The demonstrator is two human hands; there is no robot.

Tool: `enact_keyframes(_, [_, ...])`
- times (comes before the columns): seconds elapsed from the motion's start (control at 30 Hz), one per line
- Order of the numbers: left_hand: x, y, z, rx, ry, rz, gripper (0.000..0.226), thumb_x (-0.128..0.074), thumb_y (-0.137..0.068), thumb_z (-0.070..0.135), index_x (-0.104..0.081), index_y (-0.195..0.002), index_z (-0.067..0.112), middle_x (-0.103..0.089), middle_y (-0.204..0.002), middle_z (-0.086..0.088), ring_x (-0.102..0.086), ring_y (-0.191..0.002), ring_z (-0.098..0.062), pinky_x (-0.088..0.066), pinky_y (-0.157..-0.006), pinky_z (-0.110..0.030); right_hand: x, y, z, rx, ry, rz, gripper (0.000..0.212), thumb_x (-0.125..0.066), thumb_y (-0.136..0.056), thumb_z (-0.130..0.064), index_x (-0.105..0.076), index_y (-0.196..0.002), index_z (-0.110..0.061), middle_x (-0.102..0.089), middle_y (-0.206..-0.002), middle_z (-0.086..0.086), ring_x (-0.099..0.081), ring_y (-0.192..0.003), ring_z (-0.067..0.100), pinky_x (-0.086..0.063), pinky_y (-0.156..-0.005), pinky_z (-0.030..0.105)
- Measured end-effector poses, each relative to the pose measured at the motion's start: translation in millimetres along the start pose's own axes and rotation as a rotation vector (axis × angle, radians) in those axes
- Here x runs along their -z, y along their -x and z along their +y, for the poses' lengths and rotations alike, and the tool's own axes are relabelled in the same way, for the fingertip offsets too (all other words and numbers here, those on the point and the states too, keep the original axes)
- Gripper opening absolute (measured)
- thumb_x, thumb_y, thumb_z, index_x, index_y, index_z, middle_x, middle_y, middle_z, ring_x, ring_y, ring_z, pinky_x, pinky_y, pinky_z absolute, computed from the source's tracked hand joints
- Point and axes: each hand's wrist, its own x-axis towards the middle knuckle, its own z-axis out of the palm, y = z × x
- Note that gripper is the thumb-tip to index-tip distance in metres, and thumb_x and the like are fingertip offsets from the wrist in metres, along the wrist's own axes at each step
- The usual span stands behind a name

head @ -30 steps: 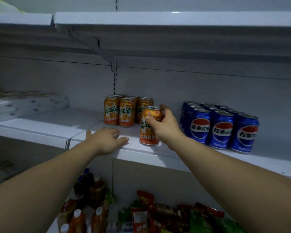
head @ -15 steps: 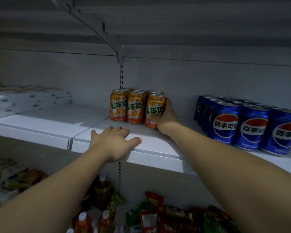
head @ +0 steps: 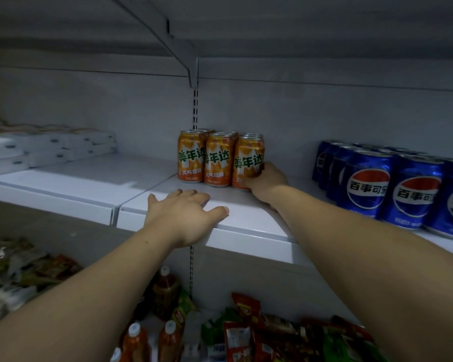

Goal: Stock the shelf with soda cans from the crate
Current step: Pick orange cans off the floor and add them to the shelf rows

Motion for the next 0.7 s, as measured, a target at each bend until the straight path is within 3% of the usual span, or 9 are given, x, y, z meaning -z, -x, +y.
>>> enact_keyframes(0.2, [1,0,0,0.001,0.005,-0.016,0.069,-0.020,-0.087,0.071,-0.029,-0.146,0.036,-0.025,-0.156,0.008,-0.020,-0.143,-0.018,-0.009,-0.113,-0.060,5,14,-5,0.000,0.005,-0.035,0.060,-0.069,-0.077,-0.054,-0.052,-0.125,-0.023,-0.061,-0.128,0.000,-0.057,-0.111,0.022,-0.040,-0.080,0.027])
enact_keyframes(0.3, [2,2,-2,-0.004,0.022,-0.037,0.069,-0.019,-0.088,0.071,-0.026,-0.147,0.036,-0.021,-0.157,0.007,-0.016,-0.144,-0.019,-0.007,-0.113,-0.060,26,40,-6,0.028,0.038,-0.088,0.039,-0.065,-0.087,-0.045,-0.049,-0.116,-0.025,-0.059,-0.119,-0.001,-0.054,-0.101,0.019,-0.039,-0.080,0.027])
enact_keyframes(0.43, [9,8,0,0.000,0.051,-0.065,0.069,-0.022,-0.089,0.070,-0.031,-0.145,0.032,-0.025,-0.156,0.004,-0.021,-0.143,-0.021,-0.008,-0.112,-0.062,71,78,3,0.014,0.176,-0.114,0.064,-0.061,-0.091,-0.037,-0.036,-0.146,-0.015,-0.047,-0.142,0.008,-0.050,-0.122,0.026,-0.040,-0.085,0.026])
enact_keyframes(0.57, [21,38,37,-0.084,0.083,-0.097,0.070,-0.025,-0.087,0.072,-0.042,-0.138,0.029,-0.034,-0.151,0.001,-0.031,-0.137,-0.023,-0.015,-0.108,-0.065,119,127,18,-0.051,0.237,-0.067,0.072,-0.060,-0.091,-0.042,-0.029,-0.150,-0.016,-0.038,-0.150,0.008,-0.046,-0.128,0.026,-0.039,-0.093,0.030])
enact_keyframes(0.7, [27,97,111,-0.269,0.175,-0.146,0.072,-0.036,-0.085,0.072,-0.035,-0.144,0.029,-0.027,-0.155,0.004,-0.027,-0.140,-0.022,-0.020,-0.110,-0.058,172,201,40,-0.112,0.315,0.006,0.070,-0.060,-0.090,-0.045,-0.031,-0.148,-0.018,-0.041,-0.148,0.006,-0.046,-0.129,0.026,-0.039,-0.096,0.032])
